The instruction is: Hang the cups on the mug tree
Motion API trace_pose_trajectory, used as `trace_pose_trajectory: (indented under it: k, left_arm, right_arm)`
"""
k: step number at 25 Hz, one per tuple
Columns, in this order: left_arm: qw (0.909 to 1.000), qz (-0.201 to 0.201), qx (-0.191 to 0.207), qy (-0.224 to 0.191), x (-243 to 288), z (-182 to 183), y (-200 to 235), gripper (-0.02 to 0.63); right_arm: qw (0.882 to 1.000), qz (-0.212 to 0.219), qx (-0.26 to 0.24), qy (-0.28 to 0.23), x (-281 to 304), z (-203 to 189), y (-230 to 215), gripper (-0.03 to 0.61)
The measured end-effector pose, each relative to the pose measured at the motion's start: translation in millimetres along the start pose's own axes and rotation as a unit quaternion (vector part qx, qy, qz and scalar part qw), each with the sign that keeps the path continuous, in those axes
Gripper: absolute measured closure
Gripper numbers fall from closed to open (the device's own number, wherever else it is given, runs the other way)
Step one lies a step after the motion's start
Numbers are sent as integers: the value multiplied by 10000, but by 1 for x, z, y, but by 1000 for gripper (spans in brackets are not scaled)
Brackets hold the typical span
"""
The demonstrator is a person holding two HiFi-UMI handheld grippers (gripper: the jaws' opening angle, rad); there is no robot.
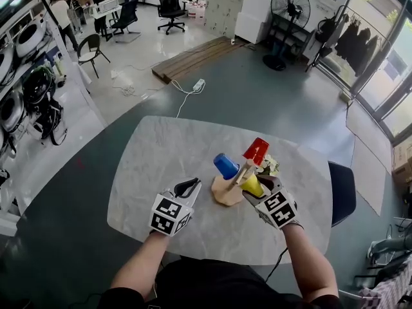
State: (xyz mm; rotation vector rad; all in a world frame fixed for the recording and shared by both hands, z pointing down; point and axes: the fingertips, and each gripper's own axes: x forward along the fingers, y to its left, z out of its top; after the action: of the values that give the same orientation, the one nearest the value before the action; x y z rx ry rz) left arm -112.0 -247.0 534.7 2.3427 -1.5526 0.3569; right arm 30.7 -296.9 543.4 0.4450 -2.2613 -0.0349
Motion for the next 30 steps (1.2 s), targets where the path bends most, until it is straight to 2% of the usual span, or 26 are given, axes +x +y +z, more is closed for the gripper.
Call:
trace_pose_trajectory:
  k: [12,24,30]
  left_arm:
    - [9999,47,-91,63,-7,-10,2,574]
    - [9999,0,-130,99,-8,-16,-2,574]
    - [9998,-26,-149,115,-9,-15,-6,574]
  right_arm:
    - [9994,70,-132,312,17,-3,2,311]
    - [9992,19,-365,182,12,1,12,311]
    - [9983,140,-426,366,15,-8,12,310]
